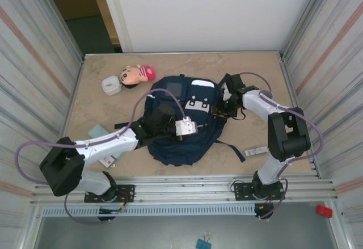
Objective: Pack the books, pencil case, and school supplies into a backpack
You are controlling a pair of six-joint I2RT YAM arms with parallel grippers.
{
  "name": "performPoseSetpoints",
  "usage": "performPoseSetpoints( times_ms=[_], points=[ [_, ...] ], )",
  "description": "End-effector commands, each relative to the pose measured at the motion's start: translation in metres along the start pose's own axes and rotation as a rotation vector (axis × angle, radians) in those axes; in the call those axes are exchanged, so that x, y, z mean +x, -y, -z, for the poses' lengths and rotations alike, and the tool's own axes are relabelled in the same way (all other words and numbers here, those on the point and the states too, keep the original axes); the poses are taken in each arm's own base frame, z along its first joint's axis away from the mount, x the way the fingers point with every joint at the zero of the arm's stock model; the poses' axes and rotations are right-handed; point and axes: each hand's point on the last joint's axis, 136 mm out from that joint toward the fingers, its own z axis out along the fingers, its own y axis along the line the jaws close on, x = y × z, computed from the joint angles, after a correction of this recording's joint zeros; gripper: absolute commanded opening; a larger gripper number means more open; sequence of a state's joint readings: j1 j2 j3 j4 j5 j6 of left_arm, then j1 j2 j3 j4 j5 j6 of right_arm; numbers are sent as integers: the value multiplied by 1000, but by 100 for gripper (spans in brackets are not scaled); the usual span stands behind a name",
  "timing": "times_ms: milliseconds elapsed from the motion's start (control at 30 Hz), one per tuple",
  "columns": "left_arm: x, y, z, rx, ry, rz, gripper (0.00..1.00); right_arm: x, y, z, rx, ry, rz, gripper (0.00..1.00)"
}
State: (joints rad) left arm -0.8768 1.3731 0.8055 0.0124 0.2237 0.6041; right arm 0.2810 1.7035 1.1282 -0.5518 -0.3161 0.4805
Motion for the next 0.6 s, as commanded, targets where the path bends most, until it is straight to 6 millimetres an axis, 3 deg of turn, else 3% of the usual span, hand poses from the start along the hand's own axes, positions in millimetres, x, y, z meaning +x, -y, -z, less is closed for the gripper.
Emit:
performPoseSetpoints(
  times_ms=[0, 233, 400, 567],
  points=[
    [-19, -7, 10, -38, 70, -2, 0, -24, 13, 2, 65, 72, 1, 30],
    [-18, -5, 9, -34, 66, 0, 0, -28, 15, 7, 78, 88, 3, 17],
    [-17, -6, 8, -33, 63, 0, 0, -27, 14, 12, 84, 98, 5, 24],
    [-18, -5, 6, -27, 64, 0, 0, -26, 14, 20, 90, 111, 8, 23]
  ],
)
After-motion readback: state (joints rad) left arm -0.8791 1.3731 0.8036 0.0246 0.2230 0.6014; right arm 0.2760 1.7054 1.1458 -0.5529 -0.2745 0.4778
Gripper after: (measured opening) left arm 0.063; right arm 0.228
